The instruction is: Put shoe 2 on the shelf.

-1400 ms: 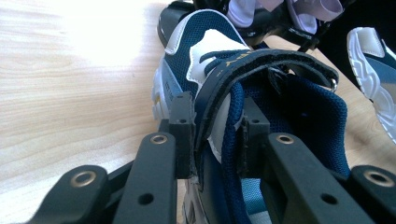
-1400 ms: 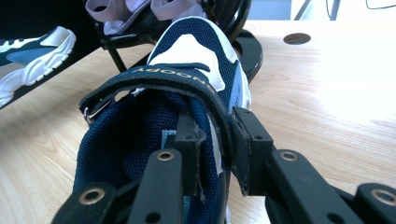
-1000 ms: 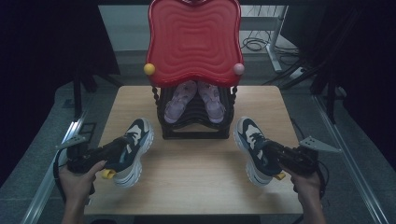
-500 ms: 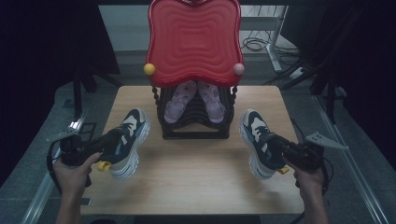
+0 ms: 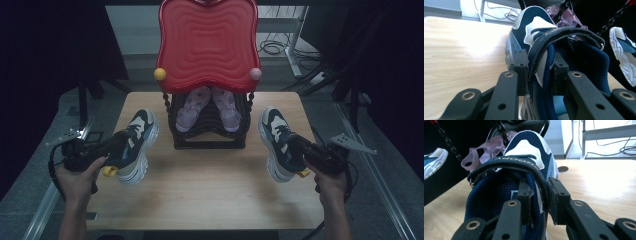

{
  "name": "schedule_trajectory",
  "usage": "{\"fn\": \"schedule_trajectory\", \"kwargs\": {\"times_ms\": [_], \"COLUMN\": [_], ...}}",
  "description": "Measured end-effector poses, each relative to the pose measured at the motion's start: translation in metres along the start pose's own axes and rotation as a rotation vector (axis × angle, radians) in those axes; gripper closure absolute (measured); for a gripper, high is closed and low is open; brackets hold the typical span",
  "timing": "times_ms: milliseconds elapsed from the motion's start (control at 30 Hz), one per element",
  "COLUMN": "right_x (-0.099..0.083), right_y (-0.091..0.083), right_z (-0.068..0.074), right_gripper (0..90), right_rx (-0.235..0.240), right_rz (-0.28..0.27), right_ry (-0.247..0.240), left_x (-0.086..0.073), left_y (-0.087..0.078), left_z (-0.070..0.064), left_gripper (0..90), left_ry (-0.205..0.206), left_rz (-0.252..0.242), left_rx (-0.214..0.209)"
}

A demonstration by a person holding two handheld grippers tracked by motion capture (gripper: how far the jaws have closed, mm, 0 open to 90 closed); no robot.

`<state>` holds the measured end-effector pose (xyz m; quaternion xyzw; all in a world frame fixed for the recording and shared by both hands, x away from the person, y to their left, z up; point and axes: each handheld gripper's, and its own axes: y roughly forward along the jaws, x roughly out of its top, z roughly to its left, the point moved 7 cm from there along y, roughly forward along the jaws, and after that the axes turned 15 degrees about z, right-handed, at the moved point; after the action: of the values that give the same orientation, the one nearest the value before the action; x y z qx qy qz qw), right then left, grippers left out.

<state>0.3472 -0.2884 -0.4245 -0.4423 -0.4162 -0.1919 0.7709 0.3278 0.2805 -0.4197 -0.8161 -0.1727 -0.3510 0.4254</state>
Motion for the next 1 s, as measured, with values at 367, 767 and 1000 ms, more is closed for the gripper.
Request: {"fn": "schedule_trajectory", "kwargs": {"times_ms": [367,767,1000], "right_x": [0.017,0.047,0.063], "right_y": [-0.002,-0.015,-0.024], "right_z": [-0.005,0.000,0.002], "right_gripper": [73.4,73.4,73.4], "right_rx": [0.000,-0.016,-0.018], "right_rz": [-0.058,-0.121,-0.153], "right_ry": [0.031,0.011,0.005], "left_x": [0.016,0.040,0.052], "left_y": [-0.005,-0.013,-0.017], "left_z": [0.004,0.000,-0.002], "left_gripper": [72.6,72.6,72.6], "left_ry": [-0.003,0.015,0.020], "left_rz": [-0.038,-0.110,-0.129], "left_rx": [0.007,-0.017,-0.020]}}
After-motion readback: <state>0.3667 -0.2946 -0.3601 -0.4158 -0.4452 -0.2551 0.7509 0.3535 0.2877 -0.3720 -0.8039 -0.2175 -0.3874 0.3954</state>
